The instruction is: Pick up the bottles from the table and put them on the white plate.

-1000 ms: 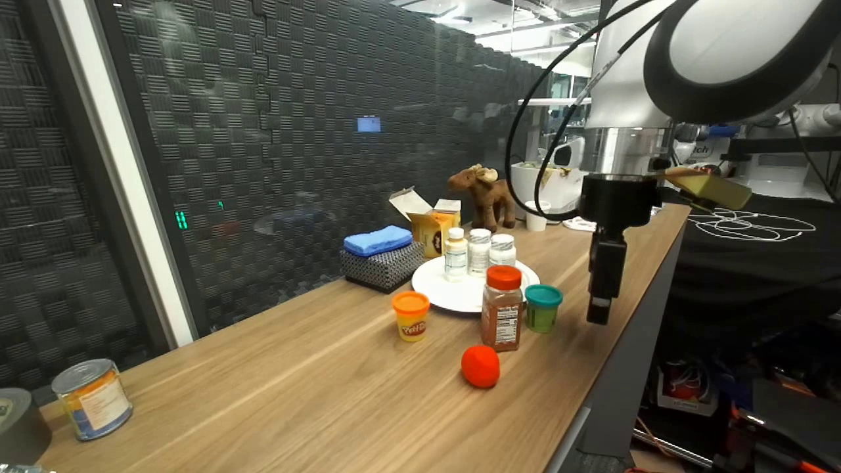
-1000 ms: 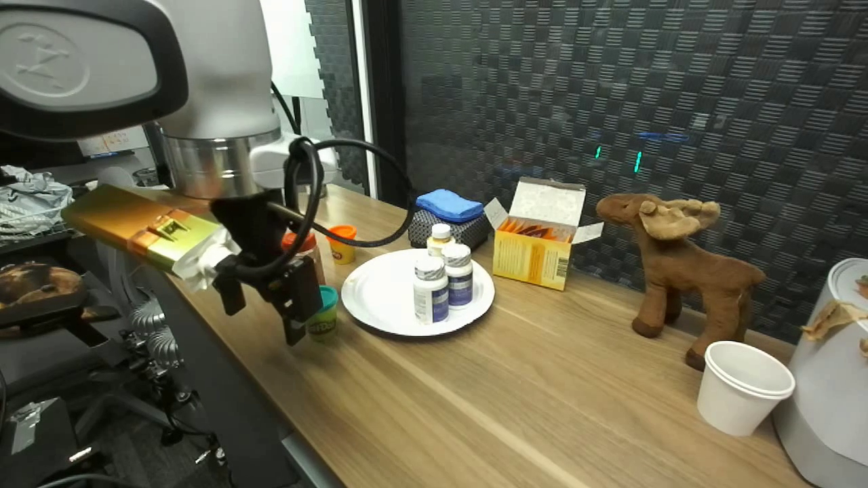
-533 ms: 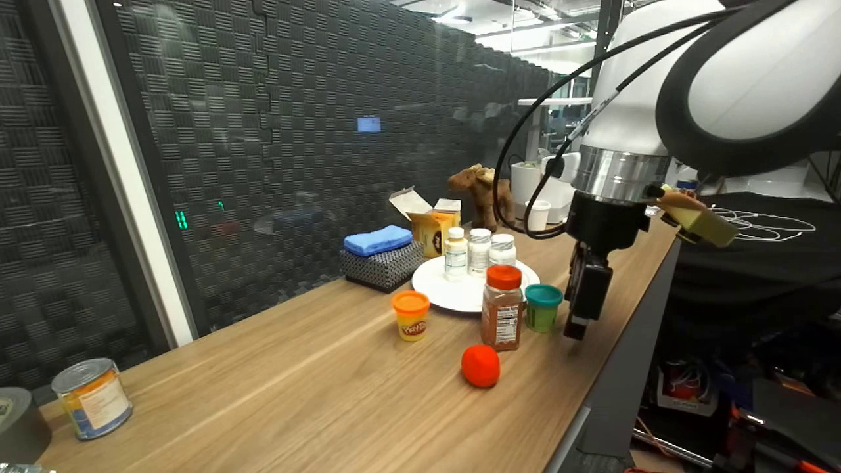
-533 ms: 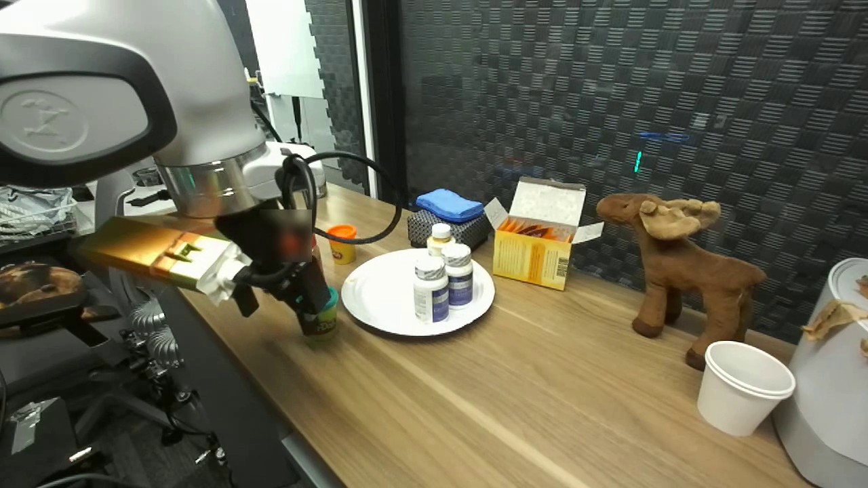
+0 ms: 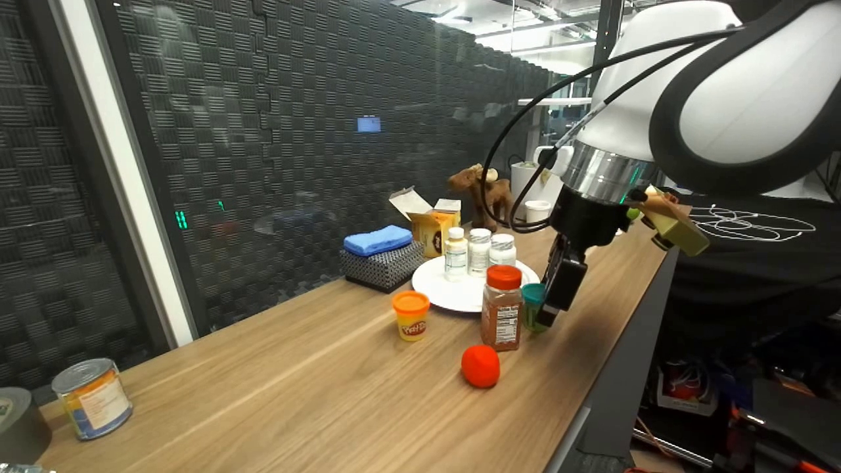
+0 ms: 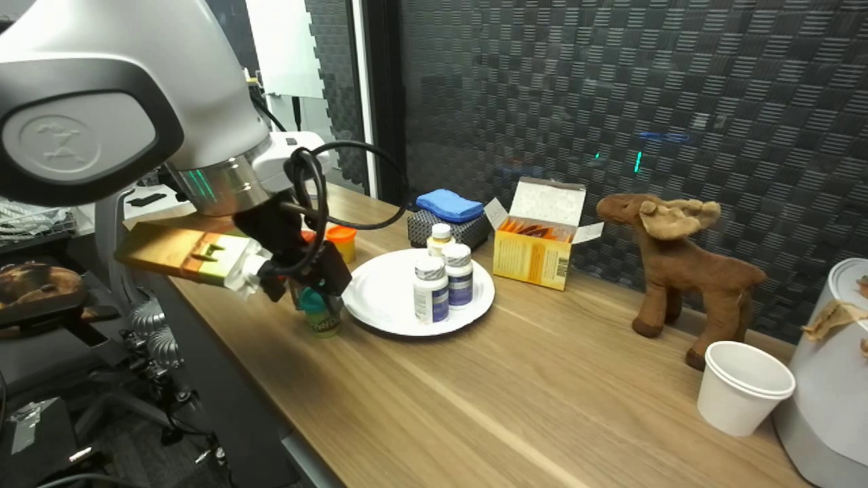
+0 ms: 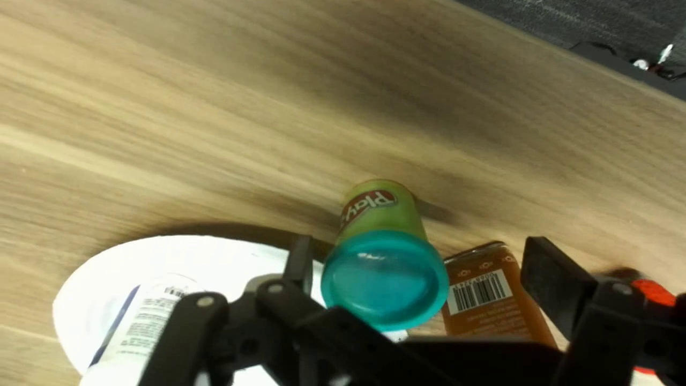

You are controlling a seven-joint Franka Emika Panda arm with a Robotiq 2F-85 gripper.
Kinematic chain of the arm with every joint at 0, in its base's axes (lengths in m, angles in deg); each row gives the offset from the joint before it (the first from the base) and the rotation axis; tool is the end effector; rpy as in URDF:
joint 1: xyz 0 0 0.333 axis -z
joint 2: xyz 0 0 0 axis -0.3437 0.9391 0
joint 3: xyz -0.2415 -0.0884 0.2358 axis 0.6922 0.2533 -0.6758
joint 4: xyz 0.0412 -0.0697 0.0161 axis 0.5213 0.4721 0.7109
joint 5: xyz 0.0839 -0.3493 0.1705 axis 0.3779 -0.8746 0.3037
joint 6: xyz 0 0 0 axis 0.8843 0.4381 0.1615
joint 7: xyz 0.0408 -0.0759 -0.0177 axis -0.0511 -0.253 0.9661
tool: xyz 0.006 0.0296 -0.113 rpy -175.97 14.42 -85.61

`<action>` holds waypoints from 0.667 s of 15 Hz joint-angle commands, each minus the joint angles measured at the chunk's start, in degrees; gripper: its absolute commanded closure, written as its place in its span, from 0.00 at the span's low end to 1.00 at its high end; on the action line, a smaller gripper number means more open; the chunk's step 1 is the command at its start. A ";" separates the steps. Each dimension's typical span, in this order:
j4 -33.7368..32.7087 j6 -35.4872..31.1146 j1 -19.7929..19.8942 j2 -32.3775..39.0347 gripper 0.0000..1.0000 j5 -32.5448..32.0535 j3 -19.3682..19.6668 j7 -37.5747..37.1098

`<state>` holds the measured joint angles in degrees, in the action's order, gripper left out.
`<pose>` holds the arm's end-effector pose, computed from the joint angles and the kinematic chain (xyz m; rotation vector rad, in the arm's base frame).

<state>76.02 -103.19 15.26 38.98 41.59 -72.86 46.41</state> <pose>0.4216 0.0197 0.3148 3.0300 0.6201 0.4209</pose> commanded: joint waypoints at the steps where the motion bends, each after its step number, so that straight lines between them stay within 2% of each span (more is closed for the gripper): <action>1: -0.15 -3.98 0.53 1.18 0.00 -1.93 0.00 -1.13; 3: -0.28 -5.80 1.05 2.29 0.00 -2.93 0.02 -1.52; 4: -0.39 -6.15 1.29 2.68 0.19 -3.31 0.03 -1.68; 10: 0.01 -7.97 3.05 1.43 0.67 -6.14 0.35 -2.70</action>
<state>75.96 -110.13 17.43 42.03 37.36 -72.71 45.08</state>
